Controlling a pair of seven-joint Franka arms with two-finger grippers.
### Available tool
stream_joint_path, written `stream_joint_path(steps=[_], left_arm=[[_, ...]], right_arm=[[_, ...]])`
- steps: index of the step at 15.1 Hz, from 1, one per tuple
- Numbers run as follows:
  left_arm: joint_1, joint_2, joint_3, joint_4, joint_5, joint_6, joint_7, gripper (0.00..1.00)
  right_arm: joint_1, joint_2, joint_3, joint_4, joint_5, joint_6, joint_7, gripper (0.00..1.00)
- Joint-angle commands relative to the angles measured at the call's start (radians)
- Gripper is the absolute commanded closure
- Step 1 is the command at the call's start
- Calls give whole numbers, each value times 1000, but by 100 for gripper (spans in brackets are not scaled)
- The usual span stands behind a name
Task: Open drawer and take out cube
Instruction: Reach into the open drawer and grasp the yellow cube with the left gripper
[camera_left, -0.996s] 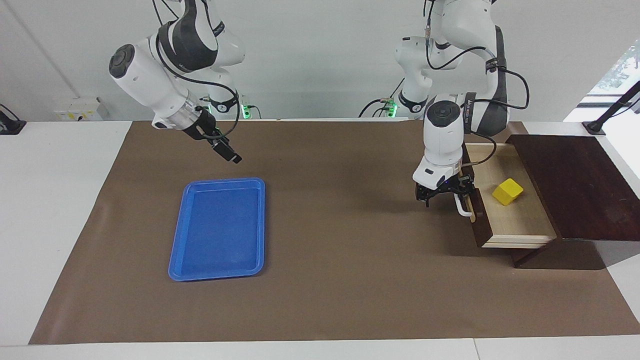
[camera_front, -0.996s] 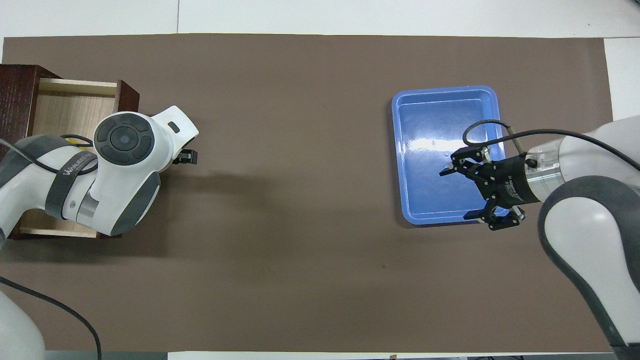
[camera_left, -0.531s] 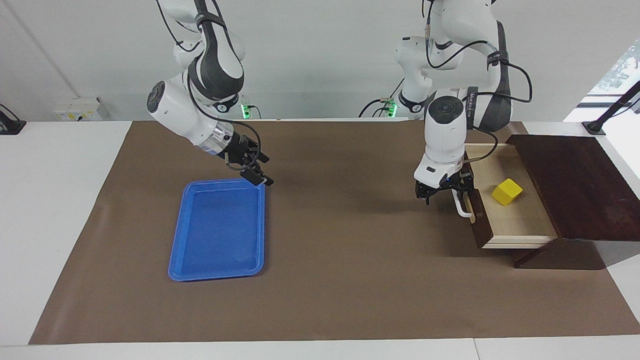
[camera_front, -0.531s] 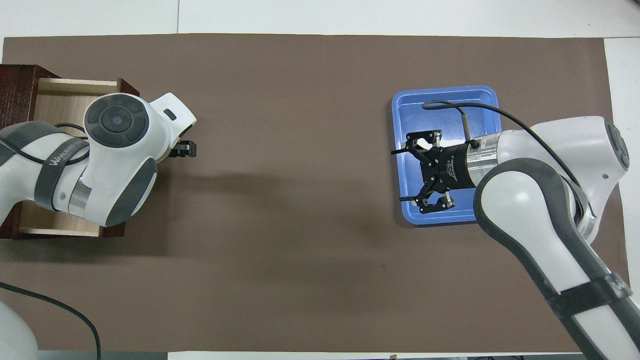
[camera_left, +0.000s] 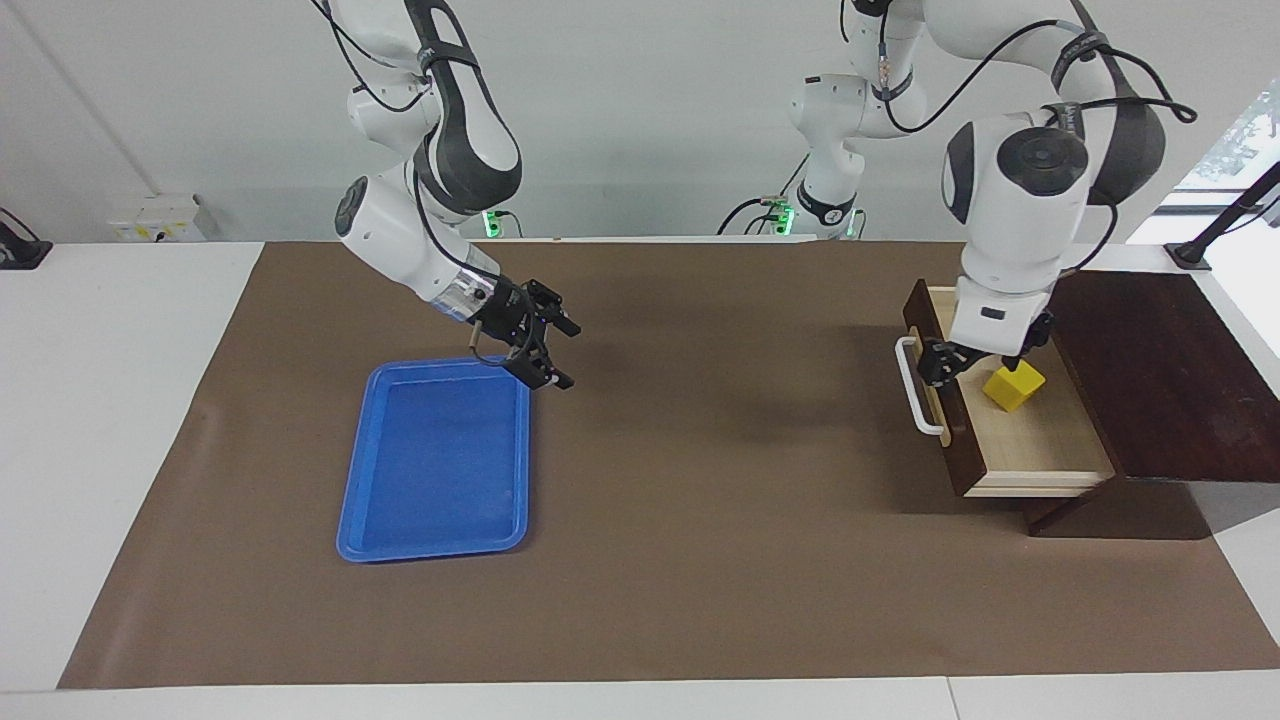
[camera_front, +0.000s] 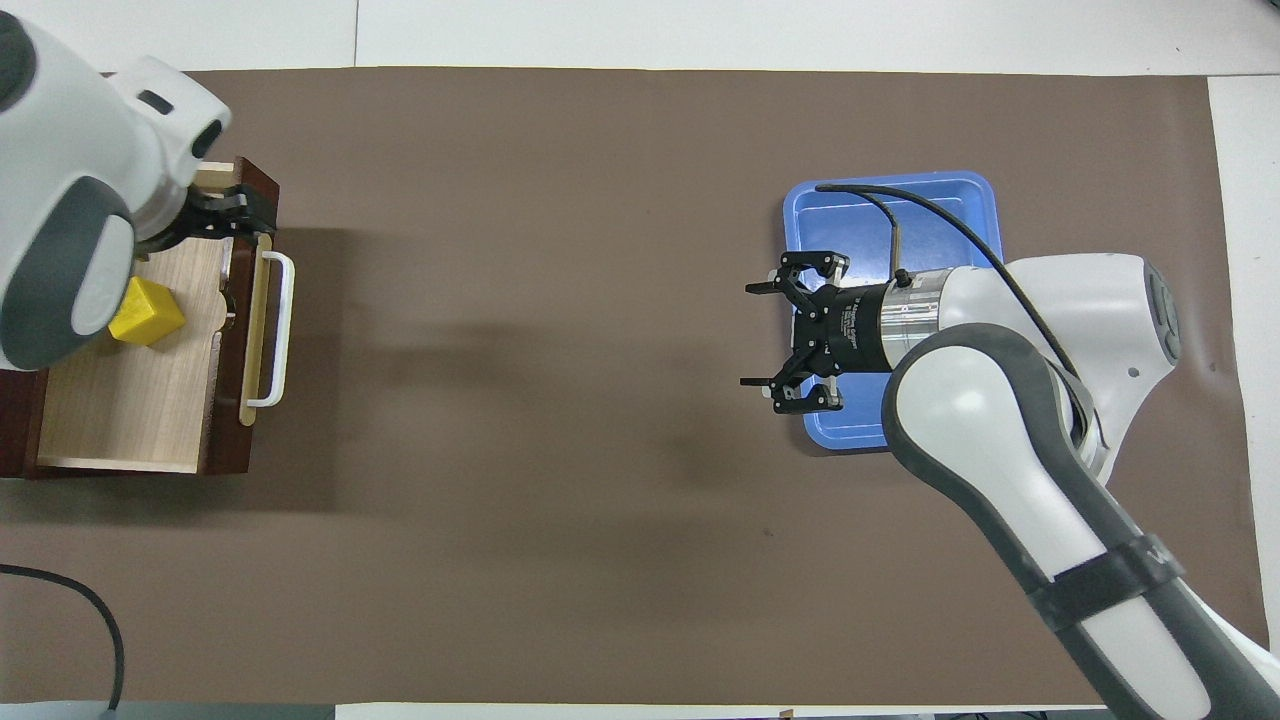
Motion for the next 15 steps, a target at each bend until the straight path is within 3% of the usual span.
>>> stream_joint_path(steps=[1, 7, 13, 15], left_arm=[[67, -8, -4, -18, -28, -5, 7, 0], [148, -128, -3, -334, -31, 283, 9, 0], [145, -139, -3, -405, -19, 296, 4, 0], [145, -134, -3, -405, -15, 301, 4, 0]], right_arm=[[38, -5, -2, -12, 26, 51, 4, 0], [46, -8, -2, -12, 16, 37, -10, 0], [69, -9, -4, -17, -20, 5, -10, 0], [64, -13, -4, -14, -90, -65, -55, 0]])
